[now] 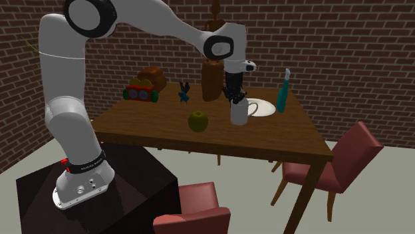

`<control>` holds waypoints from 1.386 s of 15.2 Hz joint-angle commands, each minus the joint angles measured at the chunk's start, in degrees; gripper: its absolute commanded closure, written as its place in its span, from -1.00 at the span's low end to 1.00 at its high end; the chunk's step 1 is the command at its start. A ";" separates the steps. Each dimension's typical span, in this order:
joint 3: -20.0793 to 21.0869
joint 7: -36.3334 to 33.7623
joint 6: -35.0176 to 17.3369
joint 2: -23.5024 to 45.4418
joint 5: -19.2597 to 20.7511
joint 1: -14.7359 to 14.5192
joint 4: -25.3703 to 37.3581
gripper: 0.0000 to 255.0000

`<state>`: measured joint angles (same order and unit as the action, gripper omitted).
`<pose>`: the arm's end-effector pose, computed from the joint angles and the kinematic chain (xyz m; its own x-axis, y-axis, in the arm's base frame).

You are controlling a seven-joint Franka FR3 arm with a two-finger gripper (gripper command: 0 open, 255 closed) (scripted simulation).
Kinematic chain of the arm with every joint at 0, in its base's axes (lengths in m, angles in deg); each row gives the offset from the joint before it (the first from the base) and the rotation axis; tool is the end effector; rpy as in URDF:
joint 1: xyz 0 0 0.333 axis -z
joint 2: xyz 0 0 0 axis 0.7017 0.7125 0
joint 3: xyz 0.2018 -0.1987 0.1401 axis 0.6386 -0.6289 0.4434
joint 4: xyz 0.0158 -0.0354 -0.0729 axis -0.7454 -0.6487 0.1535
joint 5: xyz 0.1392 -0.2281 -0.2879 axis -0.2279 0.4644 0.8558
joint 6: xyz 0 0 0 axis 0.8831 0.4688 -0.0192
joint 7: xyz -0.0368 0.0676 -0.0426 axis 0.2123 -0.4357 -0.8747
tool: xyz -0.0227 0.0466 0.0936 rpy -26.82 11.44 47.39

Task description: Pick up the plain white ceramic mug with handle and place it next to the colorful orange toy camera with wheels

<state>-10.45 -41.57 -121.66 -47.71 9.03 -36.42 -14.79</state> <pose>0.5690 -0.2840 0.4166 0.9965 -0.0673 0.0491 -0.0685 -0.9973 0.0248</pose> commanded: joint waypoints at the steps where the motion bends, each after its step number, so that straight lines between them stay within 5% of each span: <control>1: -0.13 -0.07 1.50 -0.59 0.27 0.02 0.93 1.00; 21: -0.61 -0.86 16.18 -2.65 1.37 0.21 13.71 1.00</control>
<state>-10.99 -42.56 -106.36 -50.26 10.37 -36.33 -1.85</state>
